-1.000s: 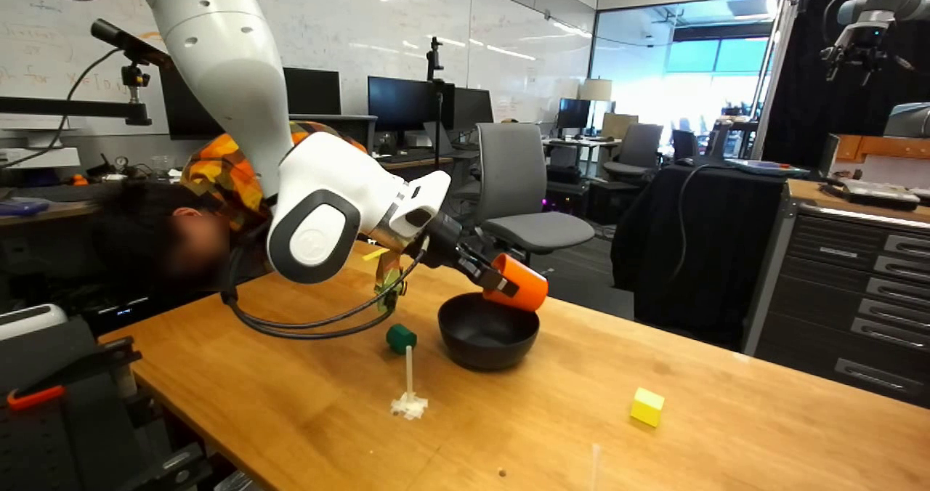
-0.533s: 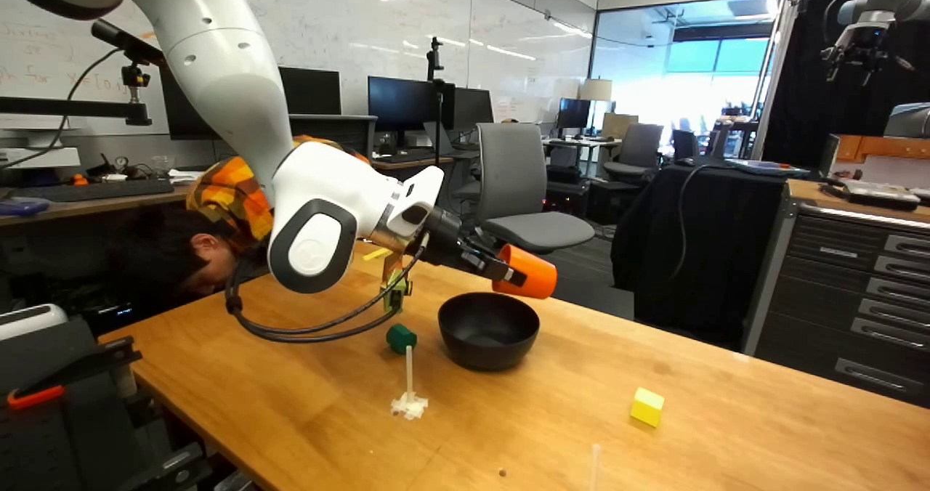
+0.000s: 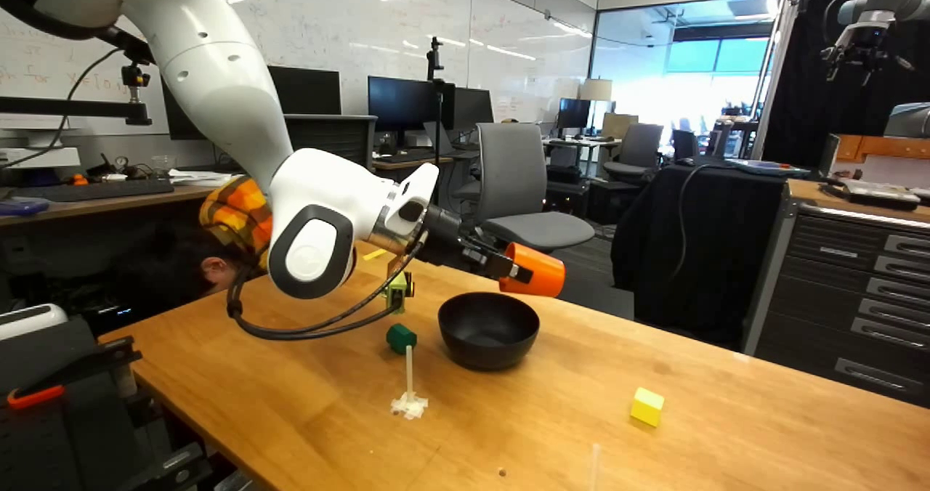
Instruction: Pour the contents in the orange cup into the black bowl
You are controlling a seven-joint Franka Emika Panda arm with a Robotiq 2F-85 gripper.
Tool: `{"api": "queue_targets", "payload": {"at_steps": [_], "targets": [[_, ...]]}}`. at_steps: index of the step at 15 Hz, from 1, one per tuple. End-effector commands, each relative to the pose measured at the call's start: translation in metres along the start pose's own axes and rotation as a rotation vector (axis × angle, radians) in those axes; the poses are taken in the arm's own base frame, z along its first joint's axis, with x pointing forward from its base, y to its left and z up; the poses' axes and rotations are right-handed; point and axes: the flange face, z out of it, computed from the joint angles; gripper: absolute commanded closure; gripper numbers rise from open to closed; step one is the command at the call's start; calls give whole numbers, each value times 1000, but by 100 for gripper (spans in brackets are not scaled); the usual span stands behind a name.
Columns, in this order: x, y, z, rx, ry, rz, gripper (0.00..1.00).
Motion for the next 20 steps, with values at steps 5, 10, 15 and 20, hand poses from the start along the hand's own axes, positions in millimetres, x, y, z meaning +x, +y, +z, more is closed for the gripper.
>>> {"api": "queue_targets", "payload": {"at_steps": [5, 10, 15, 20], "targets": [[7, -1, -3, -54, 81, -62, 95], [8, -1, -3, -76, 99, -89, 95], [10, 1, -4, -104, 117, -115, 95], [12, 3, -5, -135, 145, -142, 95]]}}
